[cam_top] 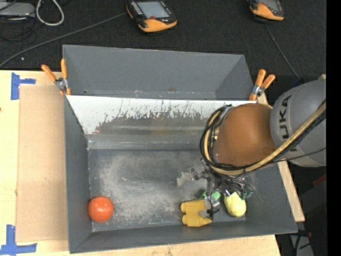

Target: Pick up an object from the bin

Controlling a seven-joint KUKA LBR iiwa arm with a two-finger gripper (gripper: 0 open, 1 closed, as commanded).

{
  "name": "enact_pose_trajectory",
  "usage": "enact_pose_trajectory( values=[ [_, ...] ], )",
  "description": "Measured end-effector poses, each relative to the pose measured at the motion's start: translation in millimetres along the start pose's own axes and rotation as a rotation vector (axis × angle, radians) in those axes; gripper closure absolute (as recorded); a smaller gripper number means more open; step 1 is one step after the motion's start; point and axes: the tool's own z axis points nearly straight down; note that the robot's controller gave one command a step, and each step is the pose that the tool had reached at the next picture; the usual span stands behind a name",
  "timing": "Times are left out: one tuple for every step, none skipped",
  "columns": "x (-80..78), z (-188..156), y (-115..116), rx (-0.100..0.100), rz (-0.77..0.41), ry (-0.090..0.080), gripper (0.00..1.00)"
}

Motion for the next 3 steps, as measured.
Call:
enact_pose_trajectory(
  values=[
    [6.4,39.9,-3.5,0.001,0.04,0.003,0.0],
    [10.4,52.8,-9.3,0.0,-0.345,-0.004,1.0],
    [10.3,52.8,-9.3,0.0,-0.346,-0.004,1.0]
  ],
)
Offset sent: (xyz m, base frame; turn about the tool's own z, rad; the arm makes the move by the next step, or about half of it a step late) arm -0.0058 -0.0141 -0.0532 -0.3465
